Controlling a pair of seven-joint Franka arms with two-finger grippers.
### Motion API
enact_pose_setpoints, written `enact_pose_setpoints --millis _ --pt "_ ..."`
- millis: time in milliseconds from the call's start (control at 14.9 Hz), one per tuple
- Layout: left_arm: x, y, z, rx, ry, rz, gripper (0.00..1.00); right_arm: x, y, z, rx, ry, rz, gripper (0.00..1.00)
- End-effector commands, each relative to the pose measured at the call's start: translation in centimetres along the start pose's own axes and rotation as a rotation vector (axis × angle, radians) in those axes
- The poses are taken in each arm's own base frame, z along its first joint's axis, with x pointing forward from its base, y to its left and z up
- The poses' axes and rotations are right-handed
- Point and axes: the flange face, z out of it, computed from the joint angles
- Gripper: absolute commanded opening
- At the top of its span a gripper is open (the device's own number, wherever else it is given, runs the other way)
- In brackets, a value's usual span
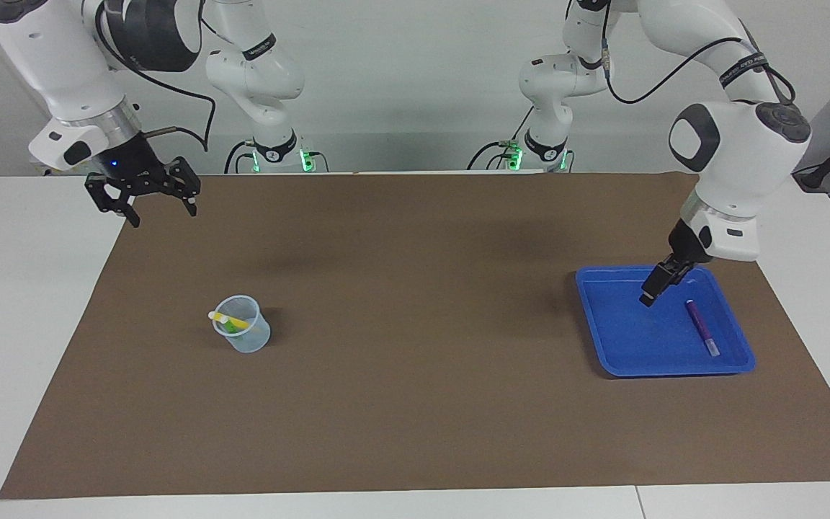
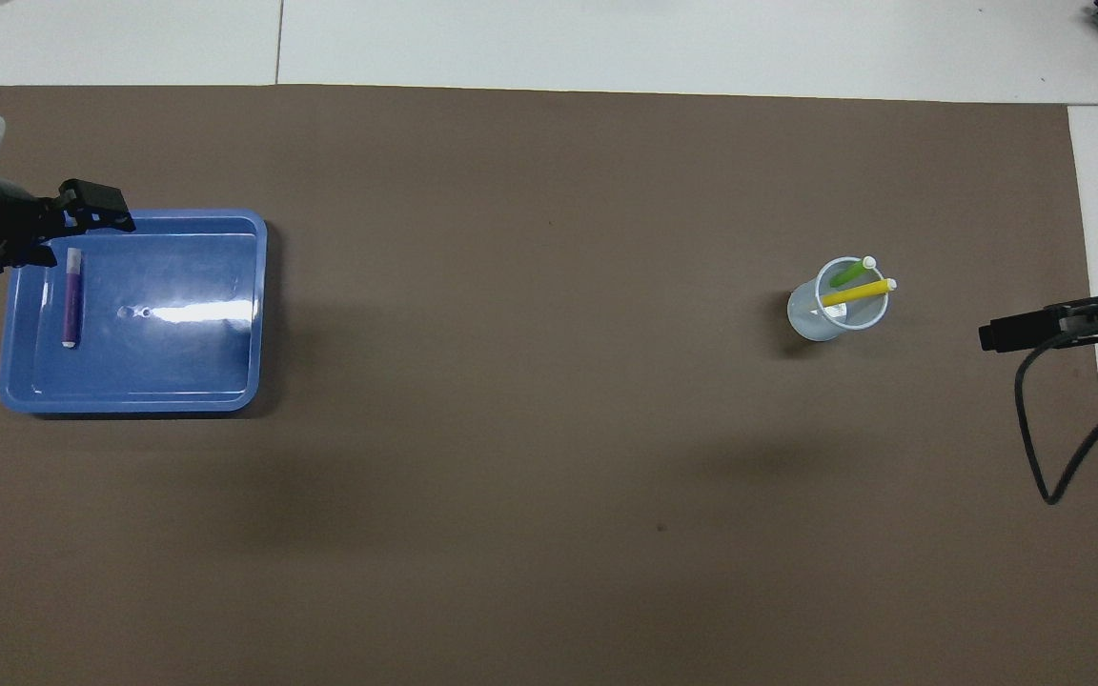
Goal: Transfer and insert pens with both arms
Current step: 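Lower the left gripper toward the purple pen while the right gripper retracts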
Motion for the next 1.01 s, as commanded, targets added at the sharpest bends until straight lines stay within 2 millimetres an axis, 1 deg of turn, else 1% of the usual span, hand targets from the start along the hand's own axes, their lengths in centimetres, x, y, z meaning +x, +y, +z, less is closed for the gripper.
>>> enact_pose_setpoints --millis 0,135,202,269,337,538,606,673,740,875,942 --pt "0.8 -3.0 2.9 0.023 0.019 0.114 1.00 -0.3 -2.0 0.2 -0.009 -0.031 0.038 1.00" --pt "1.8 -4.5 5.3 0.091 0.027 0.188 1.00 -0.5 -2.0 0.2 -0.011 -0.036 0.039 1.00" --pt "1.9 -4.8 6.3 0.147 0.016 0.259 1.00 -0.5 -2.0 0.3 -0.011 -0.042 0.040 1.00" --pt "2.0 -5.0 7.9 0.171 0.006 0.303 1.00 -0.6 -2.0 0.3 -0.013 -0.045 0.040 1.00" --pt "2.1 -5.5 9.5 0.169 -0.003 0.311 1.00 -0.6 -2.0 0.3 -0.012 -0.047 0.040 1.00" --pt "2.4 -8.7 13.5 0.158 0.005 0.294 1.00 -0.7 -2.2 0.2 -0.019 -0.056 0.041 1.00" --pt "2.5 -9.1 14.5 0.154 0.013 0.292 1.00 -0.6 -2.2 0.2 -0.019 -0.057 0.048 1.00" --pt "2.6 -10.0 14.9 0.154 0.017 0.290 1.00 -0.4 -2.2 0.2 -0.017 -0.055 0.056 1.00" --pt "2.6 -10.4 15.2 0.153 0.017 0.301 1.00 -0.3 -2.3 0.1 -0.017 -0.052 0.056 1.00" --pt "2.6 -10.7 15.2 0.152 0.019 0.296 1.00 0.0 -3.5 0.1 -0.013 -0.053 0.050 1.00" --pt "2.6 -11.5 15.4 0.153 0.014 0.285 1.00 0.1 -3.7 0.0 -0.011 -0.048 0.061 1.00"
